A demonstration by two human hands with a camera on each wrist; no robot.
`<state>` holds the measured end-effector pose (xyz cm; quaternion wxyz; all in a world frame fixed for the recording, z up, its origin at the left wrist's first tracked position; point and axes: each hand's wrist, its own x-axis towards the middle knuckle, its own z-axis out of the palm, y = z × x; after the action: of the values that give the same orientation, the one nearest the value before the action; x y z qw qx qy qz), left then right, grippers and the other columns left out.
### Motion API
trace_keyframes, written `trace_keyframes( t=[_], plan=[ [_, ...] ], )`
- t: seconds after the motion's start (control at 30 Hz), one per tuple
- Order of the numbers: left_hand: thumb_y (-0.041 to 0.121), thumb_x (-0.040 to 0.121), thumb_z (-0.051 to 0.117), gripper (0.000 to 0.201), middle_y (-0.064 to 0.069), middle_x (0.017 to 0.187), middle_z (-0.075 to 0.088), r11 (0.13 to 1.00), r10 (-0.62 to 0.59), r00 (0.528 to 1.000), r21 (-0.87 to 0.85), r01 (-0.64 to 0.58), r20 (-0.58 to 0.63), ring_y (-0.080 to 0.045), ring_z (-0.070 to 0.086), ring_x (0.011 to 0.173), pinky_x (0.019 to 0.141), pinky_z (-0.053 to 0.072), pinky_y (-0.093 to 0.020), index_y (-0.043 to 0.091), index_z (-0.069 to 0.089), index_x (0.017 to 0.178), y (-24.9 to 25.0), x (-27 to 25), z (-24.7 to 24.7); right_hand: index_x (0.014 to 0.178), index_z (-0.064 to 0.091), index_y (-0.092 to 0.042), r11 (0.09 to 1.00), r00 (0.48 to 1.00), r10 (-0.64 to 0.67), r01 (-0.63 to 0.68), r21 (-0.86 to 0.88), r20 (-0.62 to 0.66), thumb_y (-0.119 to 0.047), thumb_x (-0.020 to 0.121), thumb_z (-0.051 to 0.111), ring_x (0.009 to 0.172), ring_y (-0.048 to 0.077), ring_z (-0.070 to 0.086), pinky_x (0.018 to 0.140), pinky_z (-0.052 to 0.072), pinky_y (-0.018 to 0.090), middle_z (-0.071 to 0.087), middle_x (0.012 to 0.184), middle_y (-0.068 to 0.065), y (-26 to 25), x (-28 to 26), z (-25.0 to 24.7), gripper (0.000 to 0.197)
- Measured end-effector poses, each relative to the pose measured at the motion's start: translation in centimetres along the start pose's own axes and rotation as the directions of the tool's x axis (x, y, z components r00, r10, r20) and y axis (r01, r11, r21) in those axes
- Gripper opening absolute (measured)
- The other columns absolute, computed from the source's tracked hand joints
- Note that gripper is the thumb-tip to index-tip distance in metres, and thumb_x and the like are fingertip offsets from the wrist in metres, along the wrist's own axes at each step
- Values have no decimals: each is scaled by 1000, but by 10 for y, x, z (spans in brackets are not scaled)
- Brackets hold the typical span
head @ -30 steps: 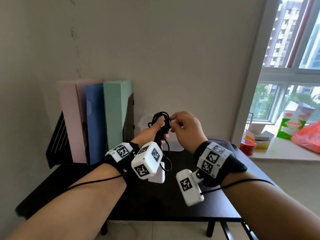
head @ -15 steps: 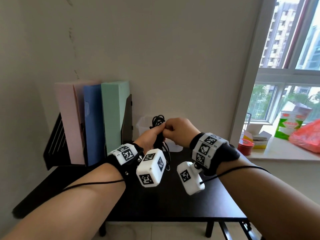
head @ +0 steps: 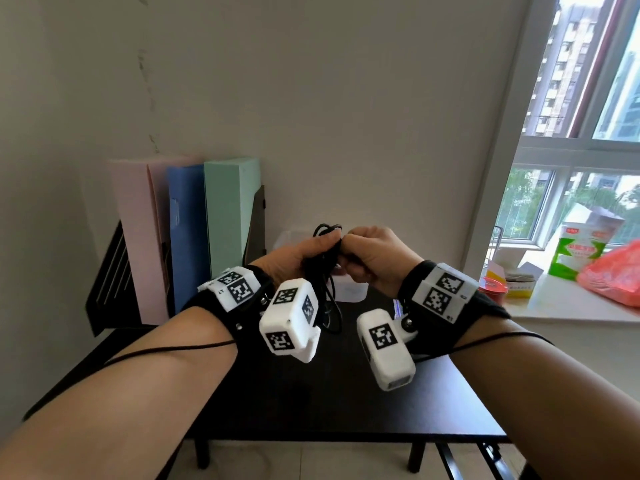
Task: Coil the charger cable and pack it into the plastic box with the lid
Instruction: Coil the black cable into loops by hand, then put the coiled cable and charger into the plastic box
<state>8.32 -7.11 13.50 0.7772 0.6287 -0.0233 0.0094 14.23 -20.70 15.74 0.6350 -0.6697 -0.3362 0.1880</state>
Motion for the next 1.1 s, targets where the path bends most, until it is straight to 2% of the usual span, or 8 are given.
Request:
trace_keyframes(
  t=[0.07,0.3,0.47,0.7,0.8,0.9,1.0,1.1],
  plan=[
    [41,78,58,29,-3,58,64,997,16,1000,70,-17,4,-16,65,61,73,50,-34,14,69,78,4,0,10,64,53,-9,1000,1000,13,-13,28,-12,-5,90,50,29,6,41,31,31,13,52,43,0,0,-1,2,27],
    [41,86,48,28,3,57,58,980,162,986,123,-156,-39,-10,50,47,49,43,-22,21,63,74,11,7,19,48,38,-11,874,995,104,-96,476,9,-2,88,37,24,4,27,26,18,10,45,45,4,-6,-1,-7,41],
    [42,81,52,29,2,58,56,982,154,988,117,-151,-19,-10,48,47,51,43,-24,13,53,87,9,9,14,61,33,-15,832,989,133,-149,534,67,-7,88,35,21,5,26,23,20,12,45,39,1,-13,1,-11,28],
    [31,78,60,18,1,69,55,978,180,984,107,-178,-15,-9,52,57,65,46,-31,17,67,85,9,11,9,53,40,-11,750,989,116,-148,644,91,-10,91,38,25,5,32,26,22,10,48,44,1,-17,4,-11,39],
    [27,81,61,21,1,65,54,975,213,974,83,-207,-74,-9,51,54,65,45,-33,10,62,92,8,18,7,60,42,-14,845,994,111,-96,526,3,-21,93,51,33,4,39,31,30,13,54,48,-2,-14,12,-16,35],
    [27,92,46,22,5,57,54,967,226,968,-94,-237,-111,-8,49,48,65,45,-32,13,55,79,14,26,4,81,57,-17,971,990,58,-26,238,-128,-44,88,57,63,10,53,57,42,20,65,81,-1,-4,14,-29,28],
    [29,94,41,29,6,52,54,904,279,942,-279,-323,-186,-6,48,44,65,42,-29,15,49,70,26,40,2,125,51,-19,996,998,60,-61,-59,-10,-47,83,58,101,14,56,87,41,28,60,118,1,22,8,-33,52],
    [33,93,43,30,7,49,56,827,311,912,-398,-398,-268,-5,49,40,72,45,-31,17,49,68,40,59,-1,143,29,-25,973,978,144,-113,-201,148,-25,83,68,115,18,55,97,42,35,54,131,6,40,6,-30,71]
  ],
)
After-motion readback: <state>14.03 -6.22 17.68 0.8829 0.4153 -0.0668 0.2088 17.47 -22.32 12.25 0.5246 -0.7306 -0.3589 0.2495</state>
